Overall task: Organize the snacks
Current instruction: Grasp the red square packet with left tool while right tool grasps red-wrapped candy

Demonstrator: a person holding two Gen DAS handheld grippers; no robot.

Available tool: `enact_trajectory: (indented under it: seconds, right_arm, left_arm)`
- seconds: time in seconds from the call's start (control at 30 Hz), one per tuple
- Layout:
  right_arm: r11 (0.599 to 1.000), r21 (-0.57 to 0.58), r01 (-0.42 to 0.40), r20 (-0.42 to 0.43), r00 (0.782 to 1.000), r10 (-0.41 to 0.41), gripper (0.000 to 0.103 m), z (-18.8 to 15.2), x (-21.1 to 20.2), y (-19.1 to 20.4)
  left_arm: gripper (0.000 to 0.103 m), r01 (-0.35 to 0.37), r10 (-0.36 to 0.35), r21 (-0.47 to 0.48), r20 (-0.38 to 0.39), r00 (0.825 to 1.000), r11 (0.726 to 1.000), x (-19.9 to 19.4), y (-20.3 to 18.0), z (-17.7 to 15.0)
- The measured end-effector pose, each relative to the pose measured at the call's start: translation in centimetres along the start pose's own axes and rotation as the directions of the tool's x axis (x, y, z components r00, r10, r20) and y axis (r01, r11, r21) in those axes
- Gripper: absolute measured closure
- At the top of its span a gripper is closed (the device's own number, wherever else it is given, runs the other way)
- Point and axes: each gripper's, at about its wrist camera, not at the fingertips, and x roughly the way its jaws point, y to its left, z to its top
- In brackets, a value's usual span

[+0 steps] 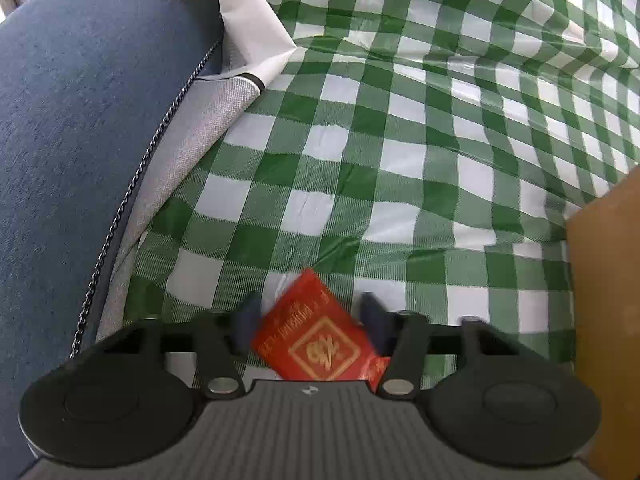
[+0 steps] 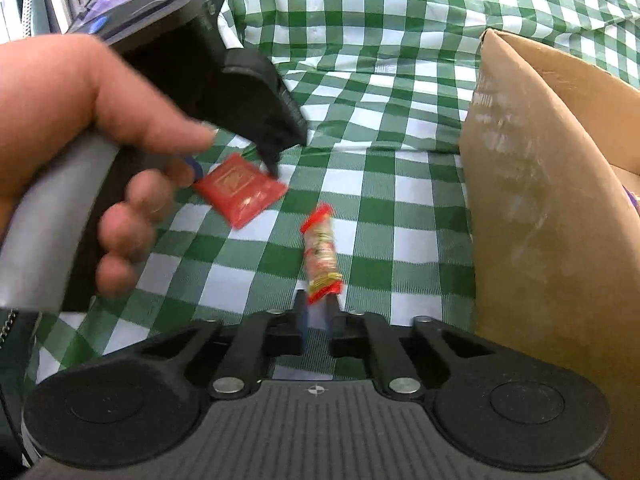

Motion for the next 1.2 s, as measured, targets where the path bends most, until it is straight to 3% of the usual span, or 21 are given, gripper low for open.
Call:
enact_trajectory:
  seconds: [0.07,0.13,0.2,0.27,0.33,0.43,0.5,0.53,0.83,0.9,1.03,1.2]
  right_arm:
    - [0.999,-0.028,0.022,0.019,1.0,-0.022,0.066,0.1,0.1,0.3]
    - [0.998,-0.04,0.049,0.031,0.998,-0.048,0.06,0.3,0.5,0.4]
    - [0.998,-0.04,0.057,0.032,0.998,-0.056,0.06,0.6,0.8,0.3]
    - [0.996,-0.047,0.074,0.046,0.996,-0.072,0.053,0.8,1.0,0.3]
    - [0.995,-0.065,0.08,0.055,0.996,-0.077,0.052,1.2,1.5,0.4]
    - [0.992,-0.083,0.095,0.042,0.995,-0.091,0.053,1.5,2.4,0.4]
    - [0.992,-0.076,0.097,0.023,0.995,-0.095,0.068,1.4,3.2,0.1]
    - [0.994,-0.066,0.091,0.021,0.996,-0.089,0.078,1.4,3.4,-0.1]
    - [0.995,-0.033,0.097,0.043,0.994,-0.096,0.079,1.1,2.5,-0.7]
    - [0.996,-0.014,0.092,0.036,0.995,-0.091,0.079,1.0,2.5,-1.1]
    - [0.996,-0.008,0.087,0.025,0.996,-0.086,0.079,0.8,2.5,-1.2]
    - [0.996,-0.021,0.082,0.038,0.996,-0.081,0.079,0.7,2.0,-1.0]
  left_arm:
    - [0.072,0.042,-0.042,-0.032,-0.027,0.999,0.999,-0.7,1.0,0.0]
    - [0.072,0.083,-0.085,-0.039,-0.053,0.995,0.996,-1.3,1.6,-0.2]
    - [0.071,0.08,-0.082,-0.046,-0.051,0.995,0.996,-2.1,1.8,-0.5]
    - [0.051,0.065,-0.068,-0.073,-0.038,0.997,0.995,-3.0,2.3,-0.7]
    - [0.038,0.068,-0.073,-0.127,-0.038,0.997,0.99,-3.3,2.9,-1.0]
    - [0.035,0.027,-0.053,-0.254,-0.098,0.994,0.967,-2.5,3.8,-1.8]
    - [0.035,0.013,-0.057,-0.312,-0.132,0.99,0.95,-1.8,4.0,-2.2]
    - [0.033,0.01,-0.053,-0.309,-0.13,0.99,0.951,-1.8,3.7,-2.4]
    - [0.033,-0.025,0.013,-0.108,-0.107,0.994,0.994,-1.9,-0.6,-3.3]
    - [0.036,-0.032,0.023,-0.088,-0.105,0.994,0.996,-1.8,-0.8,-3.5]
    - [0.053,-0.043,0.04,-0.041,-0.082,0.996,0.998,-2.1,-1.0,-3.9]
    - [0.056,-0.034,0.033,-0.015,-0.063,0.998,0.999,-2.8,-1.0,-4.6]
